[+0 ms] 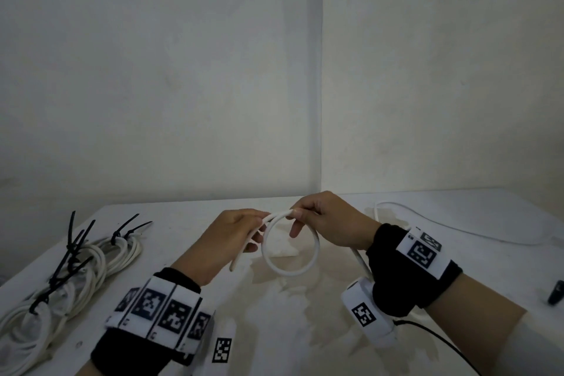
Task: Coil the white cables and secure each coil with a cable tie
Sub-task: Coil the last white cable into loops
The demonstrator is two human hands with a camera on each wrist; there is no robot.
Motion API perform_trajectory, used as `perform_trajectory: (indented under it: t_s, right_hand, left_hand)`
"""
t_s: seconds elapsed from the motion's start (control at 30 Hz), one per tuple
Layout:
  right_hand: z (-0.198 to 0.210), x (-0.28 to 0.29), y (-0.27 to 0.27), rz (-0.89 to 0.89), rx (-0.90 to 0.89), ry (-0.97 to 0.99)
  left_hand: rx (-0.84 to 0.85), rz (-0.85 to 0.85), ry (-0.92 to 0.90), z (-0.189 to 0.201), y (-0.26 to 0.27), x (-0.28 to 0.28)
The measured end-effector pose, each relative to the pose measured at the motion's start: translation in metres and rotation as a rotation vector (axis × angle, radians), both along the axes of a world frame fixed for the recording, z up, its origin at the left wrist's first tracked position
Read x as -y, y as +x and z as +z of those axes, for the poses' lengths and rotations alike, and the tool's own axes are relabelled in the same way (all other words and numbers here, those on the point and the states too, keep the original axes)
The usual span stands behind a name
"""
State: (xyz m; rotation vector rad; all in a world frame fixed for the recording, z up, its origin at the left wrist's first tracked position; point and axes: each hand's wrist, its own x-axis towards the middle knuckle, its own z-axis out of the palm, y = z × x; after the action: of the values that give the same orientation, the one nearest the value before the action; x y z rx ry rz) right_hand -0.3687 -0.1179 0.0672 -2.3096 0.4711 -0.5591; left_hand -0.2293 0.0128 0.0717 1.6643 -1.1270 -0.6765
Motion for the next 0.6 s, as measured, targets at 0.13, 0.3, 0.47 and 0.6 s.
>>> perform_trajectory:
  t_s: [0.13,0.3,0.47,0.6]
  right_hand:
    - [-0.005,0.002,0.000,-0.042,0.004,-0.013]
    - [-0.008,0.001,0.000,-0.078,0.058,-0.001]
    - [-0.005,-0.004,-0.001,-0.081,0.117,0.105]
    - [-0.003,-0.007,-0.004,-0.072,0.095,0.116]
  left_hand:
    - [-0.238,-0.143,0.052,0.001,0.004,-0.007]
    - [-0.265,-0.077,-0.104,-0.014,0.000,0.000]
    - [-0.160,-0.044,-0.124,-0.021,-0.010,0.009]
    - [-0.027,-0.014,-0.110,-0.029,-0.017,0.011]
